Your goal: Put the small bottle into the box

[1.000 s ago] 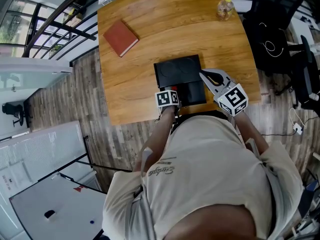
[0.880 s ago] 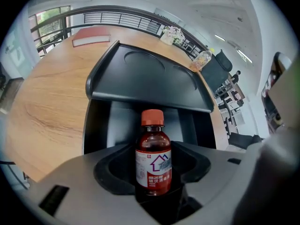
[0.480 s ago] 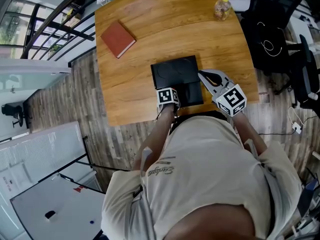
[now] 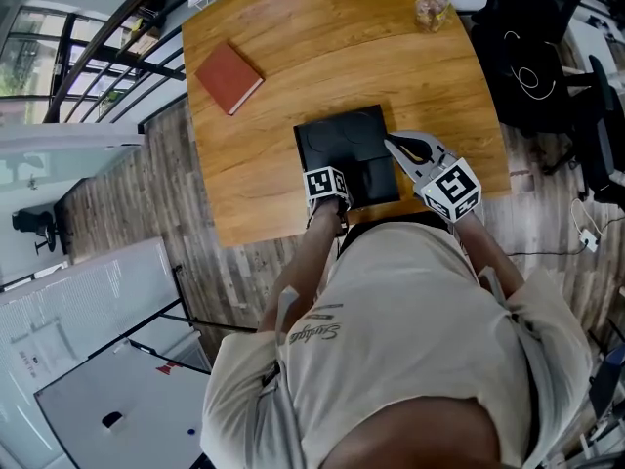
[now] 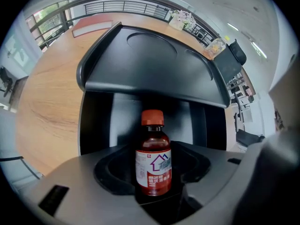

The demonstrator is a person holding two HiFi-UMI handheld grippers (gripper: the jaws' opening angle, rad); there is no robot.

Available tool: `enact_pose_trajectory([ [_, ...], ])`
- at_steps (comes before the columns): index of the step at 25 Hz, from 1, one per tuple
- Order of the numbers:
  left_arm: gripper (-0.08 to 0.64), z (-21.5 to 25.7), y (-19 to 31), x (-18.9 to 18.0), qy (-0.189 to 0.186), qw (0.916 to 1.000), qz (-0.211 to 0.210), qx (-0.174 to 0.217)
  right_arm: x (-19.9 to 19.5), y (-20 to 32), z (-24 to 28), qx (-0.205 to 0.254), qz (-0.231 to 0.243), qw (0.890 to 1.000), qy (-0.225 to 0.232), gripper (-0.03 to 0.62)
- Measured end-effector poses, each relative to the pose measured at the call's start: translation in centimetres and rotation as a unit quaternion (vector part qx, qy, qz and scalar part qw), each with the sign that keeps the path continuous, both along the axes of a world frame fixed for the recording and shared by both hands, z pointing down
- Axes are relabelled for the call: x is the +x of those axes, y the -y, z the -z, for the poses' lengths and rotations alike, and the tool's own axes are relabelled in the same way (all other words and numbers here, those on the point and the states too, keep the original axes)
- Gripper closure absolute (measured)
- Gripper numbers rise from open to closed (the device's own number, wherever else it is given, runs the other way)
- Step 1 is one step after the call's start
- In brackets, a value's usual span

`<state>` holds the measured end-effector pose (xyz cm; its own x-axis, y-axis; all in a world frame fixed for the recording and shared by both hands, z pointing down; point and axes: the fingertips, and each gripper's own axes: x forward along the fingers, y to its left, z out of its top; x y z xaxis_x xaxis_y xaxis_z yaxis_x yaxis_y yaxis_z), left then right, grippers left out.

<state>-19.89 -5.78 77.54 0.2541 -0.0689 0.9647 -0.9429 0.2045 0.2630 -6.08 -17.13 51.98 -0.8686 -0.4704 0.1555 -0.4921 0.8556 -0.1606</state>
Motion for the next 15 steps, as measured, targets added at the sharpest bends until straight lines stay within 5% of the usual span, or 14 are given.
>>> enact_pose_trajectory([
  [9, 0.332, -0.1, -0.06, -0.03, 0.023, 0.9997, -0.011, -0.004, 0.31, 0.72, -0.55, -0.008, 0.002, 1.0, 0.001, 0.597],
  [15, 0.331, -0.02, -0.08, 0.01, 0.006, 1.0, 0.003, -0.001, -0.12, 0.56, -0.56, -0.008, 0.011, 1.0, 0.001, 0.597],
])
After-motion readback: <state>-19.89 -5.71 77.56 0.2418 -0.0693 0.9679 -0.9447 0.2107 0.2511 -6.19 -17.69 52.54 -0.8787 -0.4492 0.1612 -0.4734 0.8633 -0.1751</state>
